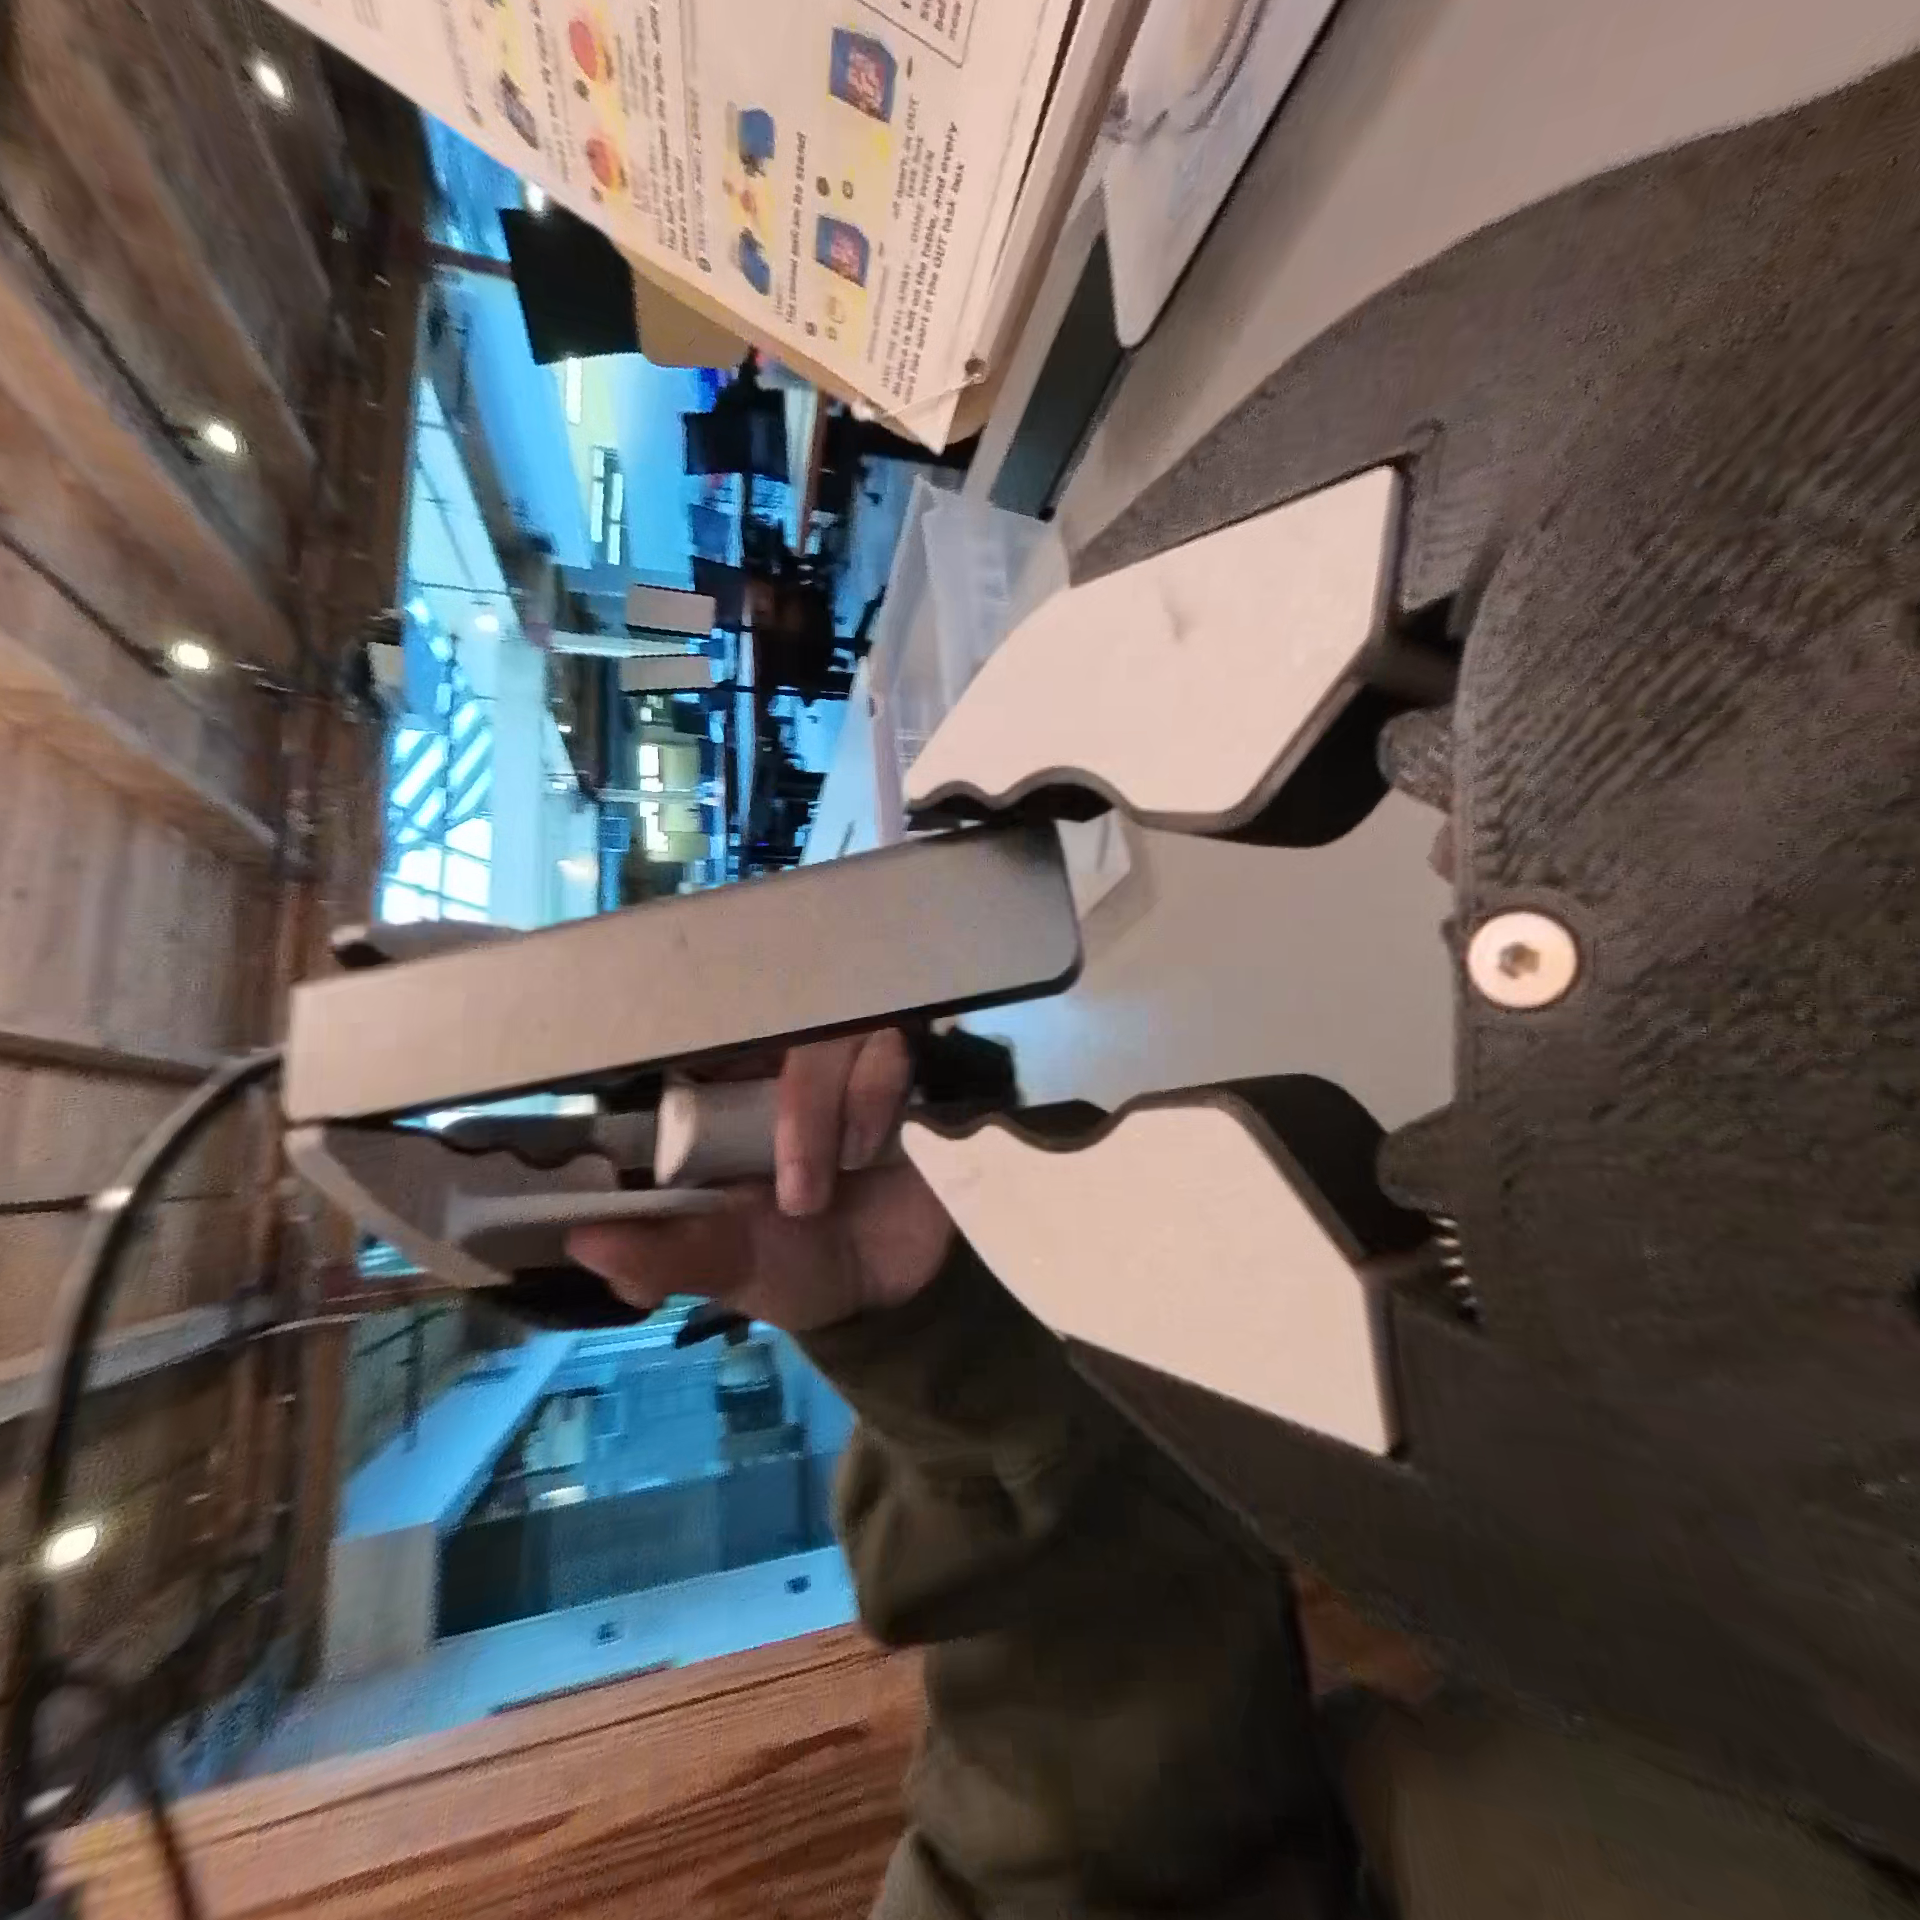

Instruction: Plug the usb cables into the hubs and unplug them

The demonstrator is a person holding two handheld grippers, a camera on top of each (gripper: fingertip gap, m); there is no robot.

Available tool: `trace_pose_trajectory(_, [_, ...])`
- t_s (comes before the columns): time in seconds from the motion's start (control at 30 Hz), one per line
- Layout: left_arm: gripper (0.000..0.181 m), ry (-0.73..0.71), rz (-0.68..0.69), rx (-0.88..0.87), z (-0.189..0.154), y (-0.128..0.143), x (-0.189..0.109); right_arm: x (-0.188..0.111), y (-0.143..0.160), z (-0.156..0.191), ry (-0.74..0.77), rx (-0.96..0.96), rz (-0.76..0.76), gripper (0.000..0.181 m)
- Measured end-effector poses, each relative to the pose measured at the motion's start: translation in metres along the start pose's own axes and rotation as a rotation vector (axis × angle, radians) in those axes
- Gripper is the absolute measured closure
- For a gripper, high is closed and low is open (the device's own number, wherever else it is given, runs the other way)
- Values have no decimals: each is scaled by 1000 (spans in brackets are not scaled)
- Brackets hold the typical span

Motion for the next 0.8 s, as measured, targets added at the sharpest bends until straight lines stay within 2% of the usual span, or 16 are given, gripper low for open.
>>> trace_pose_trajectory(0.07, [152,11,-169,-19,0,-6,-8,1,-6,-1,26,67,-125,131])
trace_pose_trajectory(0.17, [153,41,-296,-77,-2,-1,-16,3,-12,3,25,134,-262,135])
trace_pose_trajectory(0.33, [153,68,-429,-182,-2,7,-22,11,-10,14,4,93,-272,143])
trace_pose_trajectory(0.47, [153,63,-477,-254,2,11,-27,11,-14,17,33,22,-297,144])
trace_pose_trajectory(0.6, [153,70,-471,-289,3,16,-30,11,-16,17,26,49,-311,143])
trace_pose_trajectory(0.7, [153,67,-507,-322,5,18,-32,14,-12,20,-9,30,-258,147])
trace_pose_trajectory(0.8, [153,71,-545,-345,5,19,-31,16,-9,21,13,8,-263,139])
Point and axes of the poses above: each gripper's, where its closed fingertips meet, x out along the fingers, y out of its underside, z = x × y across the jaws, the point moved 7 cm from there along -x, back along the fingers, and after that the axes turned 13 degrees about -z, right-handed, at the moved point
